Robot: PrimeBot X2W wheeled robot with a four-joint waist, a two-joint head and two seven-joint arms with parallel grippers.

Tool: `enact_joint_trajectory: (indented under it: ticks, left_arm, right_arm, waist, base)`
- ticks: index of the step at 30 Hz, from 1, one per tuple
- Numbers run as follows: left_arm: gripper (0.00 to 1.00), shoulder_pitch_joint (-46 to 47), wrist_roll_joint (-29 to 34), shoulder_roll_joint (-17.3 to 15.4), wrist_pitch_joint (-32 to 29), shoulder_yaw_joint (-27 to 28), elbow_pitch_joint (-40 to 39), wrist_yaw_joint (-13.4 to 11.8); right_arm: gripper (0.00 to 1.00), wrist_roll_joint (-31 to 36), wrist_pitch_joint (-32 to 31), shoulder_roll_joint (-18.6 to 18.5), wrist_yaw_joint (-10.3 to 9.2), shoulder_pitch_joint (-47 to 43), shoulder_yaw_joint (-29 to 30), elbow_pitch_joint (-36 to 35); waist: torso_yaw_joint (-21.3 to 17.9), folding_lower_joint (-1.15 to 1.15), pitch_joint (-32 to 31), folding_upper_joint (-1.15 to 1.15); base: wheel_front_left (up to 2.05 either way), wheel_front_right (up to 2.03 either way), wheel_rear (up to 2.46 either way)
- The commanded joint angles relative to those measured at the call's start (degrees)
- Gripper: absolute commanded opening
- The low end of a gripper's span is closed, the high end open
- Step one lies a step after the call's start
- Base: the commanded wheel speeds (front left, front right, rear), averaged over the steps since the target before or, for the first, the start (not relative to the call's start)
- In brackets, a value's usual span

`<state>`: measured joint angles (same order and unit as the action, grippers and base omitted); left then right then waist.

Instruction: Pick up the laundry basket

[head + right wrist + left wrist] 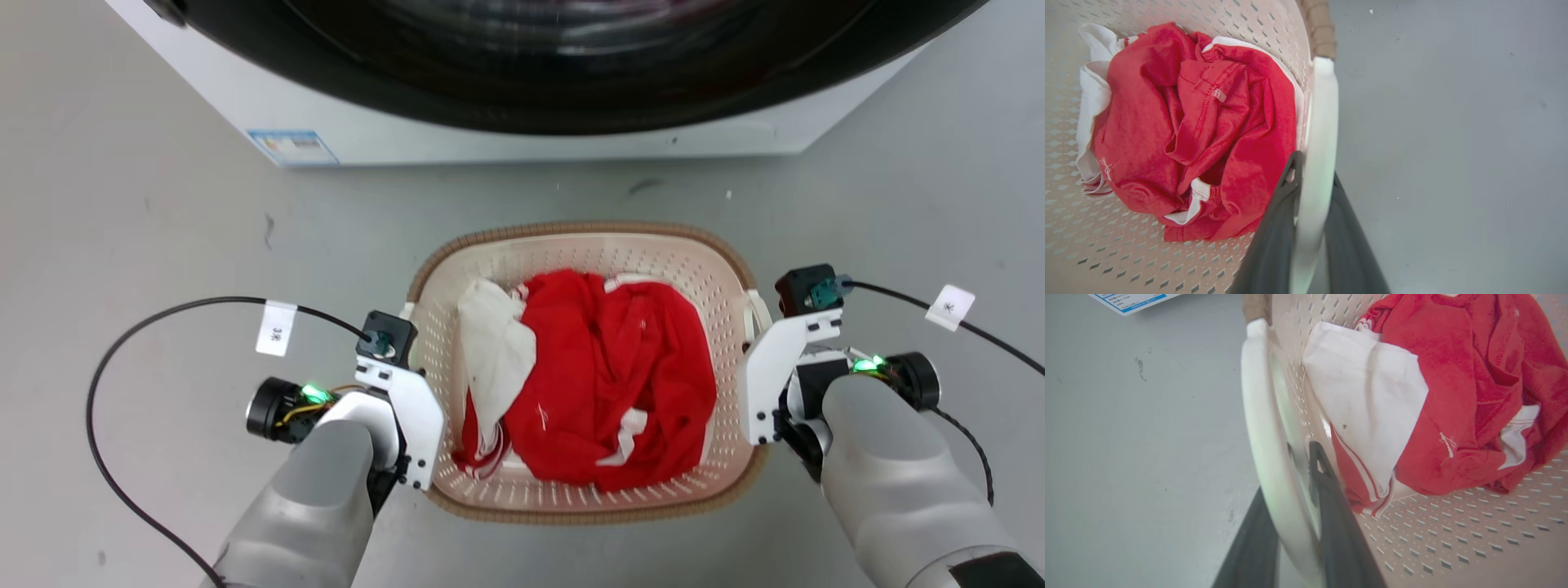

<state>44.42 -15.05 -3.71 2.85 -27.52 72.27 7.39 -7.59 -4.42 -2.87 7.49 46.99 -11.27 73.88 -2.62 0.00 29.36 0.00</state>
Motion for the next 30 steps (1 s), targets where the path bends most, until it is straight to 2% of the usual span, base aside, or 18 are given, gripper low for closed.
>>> enact_joint_trajectory:
  ticks: [1, 8, 18, 30]
  left_arm:
    - [0.00, -0.9, -0.8, 0.3, -0.5, -1.2, -0.9, 0.1]
    - [0.00, -4.9, -9.2, -2.2, -7.3, -8.5, -6.1, 0.2]
    - [0.00, -10.4, -21.2, -9.0, -16.9, -18.2, -13.4, 0.2]
    - [0.00, -13.3, -31.1, -15.3, -22.6, -26.5, -20.0, 0.2]
  right_arm:
    - [0.00, 0.0, -0.6, 0.0, 0.00, -0.9, -0.6, -0.1]
    - [0.00, -2.0, -4.7, 0.1, 0.00, -3.2, -2.9, -0.1]
    - [0.00, -4.9, -11.0, -0.3, -0.01, -6.4, -8.9, -0.7]
    - [0.00, -11.4, -17.1, -0.3, 0.00, -9.4, -15.1, -4.5]
  waist:
    - [-0.1, 0.00, -3.6, 0.00]
    - [-0.2, 0.00, -10.0, 0.00]
    - [-0.7, 0.00, -19.6, 0.00]
    - [-1.5, 0.00, -27.4, 0.00]
  base:
    - [0.00, 0.00, 0.00]
    - [0.00, 0.00, 0.00]
    - [0.00, 0.00, 0.00]
    - [0.00, 0.00, 0.00]
